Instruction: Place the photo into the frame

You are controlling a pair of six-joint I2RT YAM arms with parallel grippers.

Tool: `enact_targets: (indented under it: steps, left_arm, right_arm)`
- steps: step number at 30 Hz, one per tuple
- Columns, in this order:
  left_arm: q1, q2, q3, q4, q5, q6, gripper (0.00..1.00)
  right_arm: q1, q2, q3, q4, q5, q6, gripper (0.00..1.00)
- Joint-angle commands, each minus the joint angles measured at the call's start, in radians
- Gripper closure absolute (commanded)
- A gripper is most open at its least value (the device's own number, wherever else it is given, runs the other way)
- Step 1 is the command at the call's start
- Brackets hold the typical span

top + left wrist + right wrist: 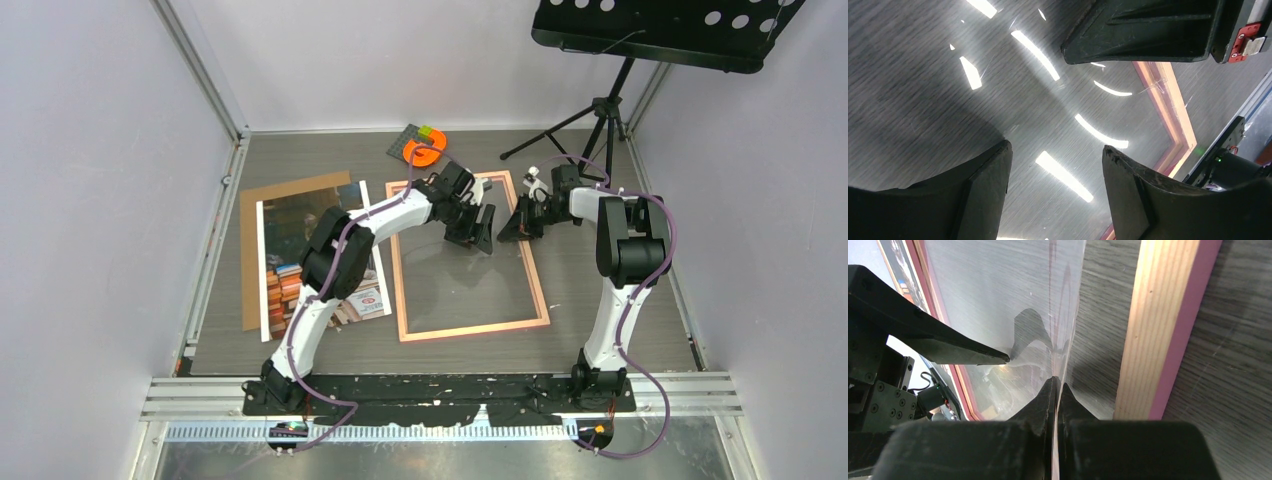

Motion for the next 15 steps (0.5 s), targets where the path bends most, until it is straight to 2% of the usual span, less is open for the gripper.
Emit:
enact_targets:
  steps: [1, 15]
  left_arm:
    - [-0.007, 0.010, 0.021, 0.031, 0.024, -0.024, 0.32]
    - [-0.007, -0.001, -0.019, 0.058, 0.020, -0.031, 0.33]
  right_arm:
    - [0.019, -0.002, 0.005, -0.023, 0.063, -0.018, 0.94]
    - [0.020, -0.029, 0.012, -0.039, 0.100, -0.034, 0.68]
